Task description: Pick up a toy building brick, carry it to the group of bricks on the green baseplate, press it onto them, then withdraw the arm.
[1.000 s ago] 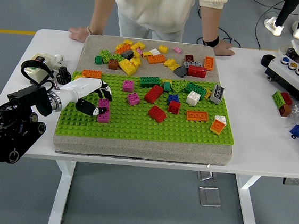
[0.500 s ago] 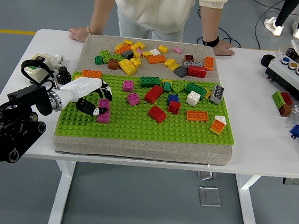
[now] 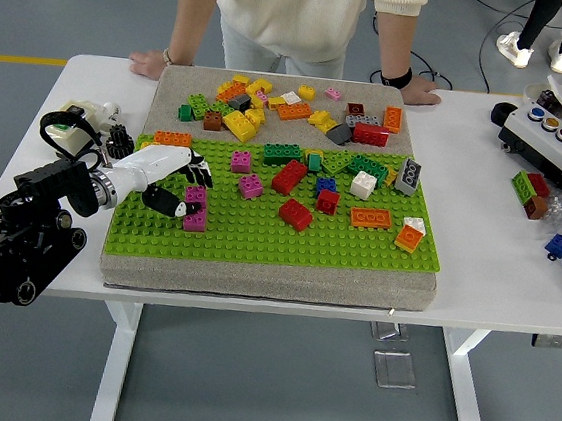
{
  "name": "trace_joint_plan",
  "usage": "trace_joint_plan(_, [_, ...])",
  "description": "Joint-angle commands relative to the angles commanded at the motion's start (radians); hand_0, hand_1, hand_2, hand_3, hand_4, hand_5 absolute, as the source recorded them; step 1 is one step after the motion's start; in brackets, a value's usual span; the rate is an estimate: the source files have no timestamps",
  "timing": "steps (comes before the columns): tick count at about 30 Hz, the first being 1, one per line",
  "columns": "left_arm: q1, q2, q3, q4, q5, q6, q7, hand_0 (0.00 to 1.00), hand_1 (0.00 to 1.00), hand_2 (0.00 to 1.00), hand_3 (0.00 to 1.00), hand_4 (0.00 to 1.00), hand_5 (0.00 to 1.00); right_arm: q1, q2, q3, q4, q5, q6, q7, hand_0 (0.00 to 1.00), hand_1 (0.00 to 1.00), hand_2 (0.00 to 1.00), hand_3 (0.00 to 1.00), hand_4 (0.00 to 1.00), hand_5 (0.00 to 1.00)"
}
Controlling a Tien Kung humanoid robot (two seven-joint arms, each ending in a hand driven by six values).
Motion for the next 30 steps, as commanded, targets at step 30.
trace_joint_plan(30, [0.001,-0.002,0.007,-0.003,-0.004,-0.015,-0.004,0.69,0.642,0.597,0.595,0.787,0.002,0.0,0.002,-0.005,0.0,0.002,-0.003,0.001,0.753,0.676,0.725,0.652,0.91,0.488])
